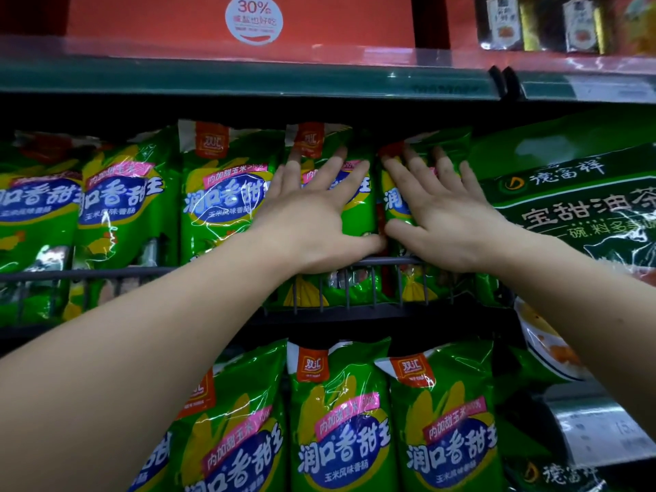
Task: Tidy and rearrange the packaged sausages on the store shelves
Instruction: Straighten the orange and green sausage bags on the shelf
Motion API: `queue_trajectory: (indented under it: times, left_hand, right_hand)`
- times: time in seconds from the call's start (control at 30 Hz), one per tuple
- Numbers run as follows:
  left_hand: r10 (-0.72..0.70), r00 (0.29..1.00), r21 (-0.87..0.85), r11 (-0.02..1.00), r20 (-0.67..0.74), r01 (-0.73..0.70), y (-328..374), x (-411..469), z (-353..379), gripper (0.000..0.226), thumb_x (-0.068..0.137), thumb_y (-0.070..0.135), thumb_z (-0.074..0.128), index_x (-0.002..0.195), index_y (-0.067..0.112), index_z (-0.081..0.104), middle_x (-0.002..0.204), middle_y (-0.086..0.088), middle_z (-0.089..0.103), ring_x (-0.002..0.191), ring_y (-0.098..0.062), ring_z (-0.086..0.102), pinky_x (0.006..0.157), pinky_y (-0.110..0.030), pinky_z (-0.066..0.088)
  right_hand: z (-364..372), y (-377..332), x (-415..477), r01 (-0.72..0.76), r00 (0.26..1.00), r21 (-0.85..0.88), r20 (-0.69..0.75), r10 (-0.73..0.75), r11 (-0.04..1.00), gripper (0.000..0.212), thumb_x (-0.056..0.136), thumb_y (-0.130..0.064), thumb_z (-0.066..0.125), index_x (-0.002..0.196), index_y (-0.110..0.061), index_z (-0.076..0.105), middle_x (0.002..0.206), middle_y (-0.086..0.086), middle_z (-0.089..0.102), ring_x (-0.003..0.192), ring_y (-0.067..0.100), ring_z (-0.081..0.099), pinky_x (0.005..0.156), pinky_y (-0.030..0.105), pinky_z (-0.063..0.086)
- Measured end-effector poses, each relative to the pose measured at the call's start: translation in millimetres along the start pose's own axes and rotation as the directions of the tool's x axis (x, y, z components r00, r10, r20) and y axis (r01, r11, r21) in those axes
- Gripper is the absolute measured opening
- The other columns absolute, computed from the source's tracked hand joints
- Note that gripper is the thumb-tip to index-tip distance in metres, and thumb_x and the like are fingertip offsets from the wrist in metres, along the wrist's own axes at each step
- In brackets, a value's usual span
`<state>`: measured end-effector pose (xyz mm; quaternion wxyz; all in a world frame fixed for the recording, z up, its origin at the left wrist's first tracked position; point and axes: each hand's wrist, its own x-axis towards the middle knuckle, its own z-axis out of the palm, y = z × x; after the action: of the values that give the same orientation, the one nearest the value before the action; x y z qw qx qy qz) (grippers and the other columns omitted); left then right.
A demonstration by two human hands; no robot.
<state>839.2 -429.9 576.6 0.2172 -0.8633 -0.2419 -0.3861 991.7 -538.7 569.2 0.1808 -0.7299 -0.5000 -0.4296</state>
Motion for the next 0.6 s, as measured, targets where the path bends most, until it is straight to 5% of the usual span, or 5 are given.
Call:
queue_trajectory:
  times: [0.3, 0.6]
  left_hand:
    - [0.006, 0.999, 0.031, 1.000, 0.039, -0.007, -2, -1, -7, 0.096, 0.074, 0.087, 0.043, 0.150, 0.055, -0.005, 0.164, 0.016, -0.007, 0.150, -0.038, -0.007, 0.122, -0.048, 0.001]
    - [0.063, 0.993, -0.016, 0.998, -0.102, -0.065, -4, -30, 3, 0.077, 0.091, 0.070, 0.034, 0.156, 0.040, 0.004, 0.165, 0.010, -0.008, 0.152, -0.024, -0.011, 0.123, -0.044, -0.002]
  right_hand:
    - [4, -2, -2, -0.038, 0.999, -0.018, -0.021, 0.038, 0.999, 0.099, 0.062, -0.071, 0.004, 0.155, -0.037, -0.007, 0.165, -0.003, -0.009, 0.151, 0.030, -0.010, 0.121, 0.052, -0.004]
    - [5, -6, -20, -0.055, 0.986, 0.130, -0.148, 0.075, 0.990, 0.074, 0.085, -0.053, 0.023, 0.156, -0.037, 0.011, 0.166, -0.001, 0.007, 0.152, 0.026, 0.000, 0.122, 0.051, 0.002]
